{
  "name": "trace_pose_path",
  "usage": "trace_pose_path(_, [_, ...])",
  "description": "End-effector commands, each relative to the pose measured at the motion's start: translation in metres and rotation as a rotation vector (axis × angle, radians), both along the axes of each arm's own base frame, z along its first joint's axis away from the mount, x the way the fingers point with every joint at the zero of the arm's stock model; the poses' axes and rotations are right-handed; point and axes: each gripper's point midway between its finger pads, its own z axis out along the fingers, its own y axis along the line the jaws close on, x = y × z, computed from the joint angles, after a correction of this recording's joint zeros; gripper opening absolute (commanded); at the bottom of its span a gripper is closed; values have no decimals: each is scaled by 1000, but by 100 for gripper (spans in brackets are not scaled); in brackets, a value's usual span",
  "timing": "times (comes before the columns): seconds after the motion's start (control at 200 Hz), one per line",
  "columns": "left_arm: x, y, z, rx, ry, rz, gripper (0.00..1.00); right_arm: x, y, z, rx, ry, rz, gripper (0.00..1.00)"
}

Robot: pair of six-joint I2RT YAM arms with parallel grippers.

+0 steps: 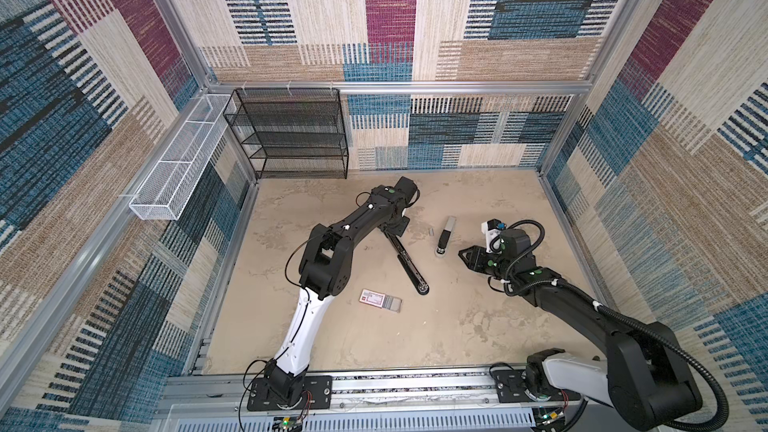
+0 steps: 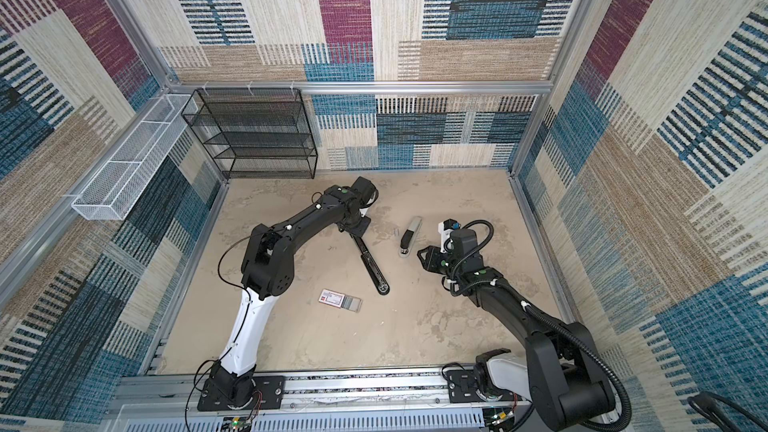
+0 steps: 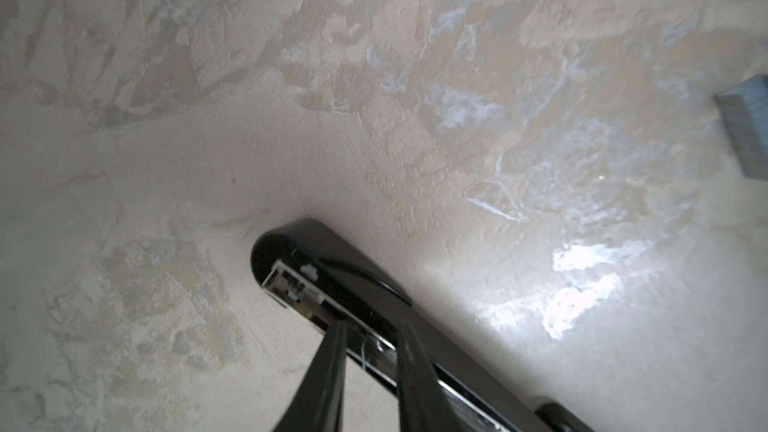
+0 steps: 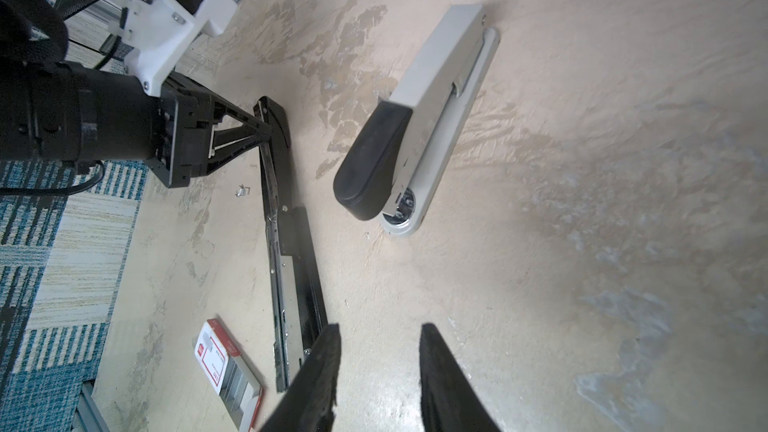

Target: Load the staples into the stapler

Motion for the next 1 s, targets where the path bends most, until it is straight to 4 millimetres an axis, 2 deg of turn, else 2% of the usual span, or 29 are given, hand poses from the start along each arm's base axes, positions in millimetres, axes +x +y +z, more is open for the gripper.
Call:
trace_pose_path(0.0, [-2,7,-1,42,5,-13,25,1,1,1,4,-3,2,36])
trace_pose_path(0.05, [-3,7,-3,37,14,-18,19,1,1,1,5,-2,3,36])
trace_pose_path(0.135, [-6,7,-7,37,27,-18,17,3,1,3,4,-7,2,36])
trace_pose_path(0.22, [-9,9,-10,40,43,-9,7,3,1,4,1,-11,2,36])
trace_pose_path(0.376, [-15,10,-12,37,61,-2,2,3,1,3,-1,-8,1,36])
trace_pose_path(0.481, [-17,14,-9,46,60,0,12,3,1,3,1,-8,5,36])
trace_pose_path(0.721, [-19,12,5,21,45,-6,23,3,2,1,6,-5,6,36])
trace_pose_path(0.861, [-20,8,12,1,43,-22,26,2,2,1,5,-5,5,36])
trace_pose_path(0.997, [-26,7,9,-5,73,-43,28,2,2,0,7,-3,5,36])
